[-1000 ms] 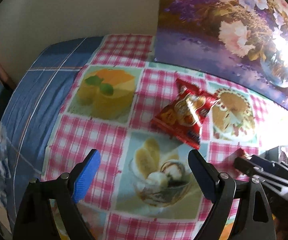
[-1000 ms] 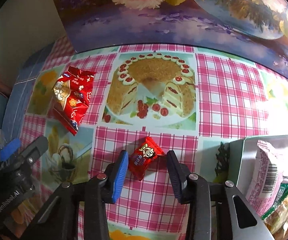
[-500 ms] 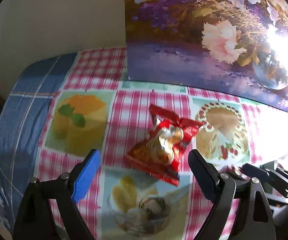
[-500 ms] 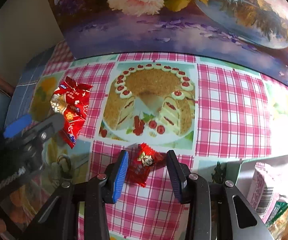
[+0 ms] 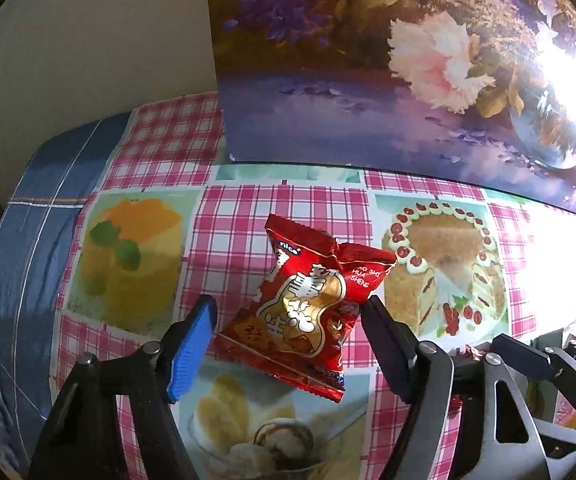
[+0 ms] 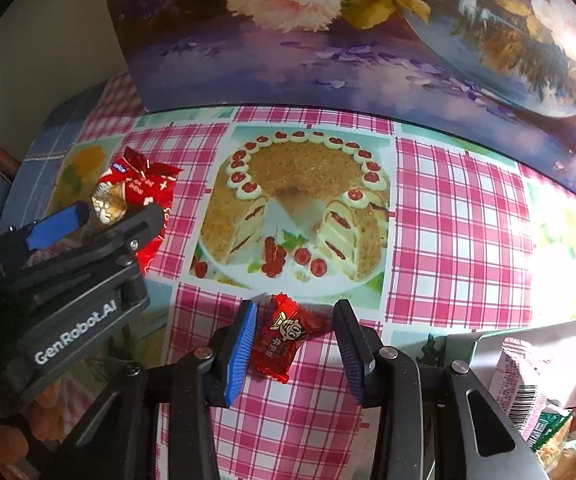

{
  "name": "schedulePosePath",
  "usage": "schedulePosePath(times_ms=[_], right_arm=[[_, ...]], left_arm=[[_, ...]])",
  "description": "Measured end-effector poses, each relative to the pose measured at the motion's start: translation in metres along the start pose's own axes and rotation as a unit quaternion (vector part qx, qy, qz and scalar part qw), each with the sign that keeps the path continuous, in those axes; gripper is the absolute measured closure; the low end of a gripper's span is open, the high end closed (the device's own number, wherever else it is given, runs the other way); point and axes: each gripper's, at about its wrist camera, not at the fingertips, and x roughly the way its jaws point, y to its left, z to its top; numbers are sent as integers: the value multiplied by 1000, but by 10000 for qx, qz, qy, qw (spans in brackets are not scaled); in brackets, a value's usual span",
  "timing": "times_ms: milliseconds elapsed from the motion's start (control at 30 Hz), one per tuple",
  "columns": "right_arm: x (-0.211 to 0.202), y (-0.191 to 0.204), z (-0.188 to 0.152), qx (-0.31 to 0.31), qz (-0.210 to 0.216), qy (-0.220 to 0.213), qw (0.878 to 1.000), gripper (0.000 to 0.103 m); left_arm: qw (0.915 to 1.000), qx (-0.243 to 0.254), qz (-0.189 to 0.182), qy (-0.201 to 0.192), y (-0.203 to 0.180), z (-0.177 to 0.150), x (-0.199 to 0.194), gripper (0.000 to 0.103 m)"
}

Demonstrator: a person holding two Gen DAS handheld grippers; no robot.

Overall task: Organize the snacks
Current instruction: 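Grasp the small red candy with the right tool while the left tool grasps the red snack bag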

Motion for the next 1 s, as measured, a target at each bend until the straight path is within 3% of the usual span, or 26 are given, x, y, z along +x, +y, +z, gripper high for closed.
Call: schedulePosePath(times_ms=[67, 333, 600, 833, 1000], right_arm=[[1, 6, 0, -127, -121, -5, 9998, 58], [2, 17, -2, -414, -194, -49, 9989, 57], [0, 14, -11, -642, -227, -153, 9976, 61], [-2, 19, -13, -812, -220, -166, 9963, 77], [-3, 26, -14, -883, -241, -150, 9957, 80]], left_arm=[[10000, -36, 51, 16, 0, -2, -1, 38], [9982, -484, 163, 305, 14, -6, -3, 39], [9981, -435, 327, 288, 11, -17, -1, 39], [9981, -391, 380, 279, 6, -20, -2, 39], [9982, -378, 389, 253, 6, -21, -2, 40]])
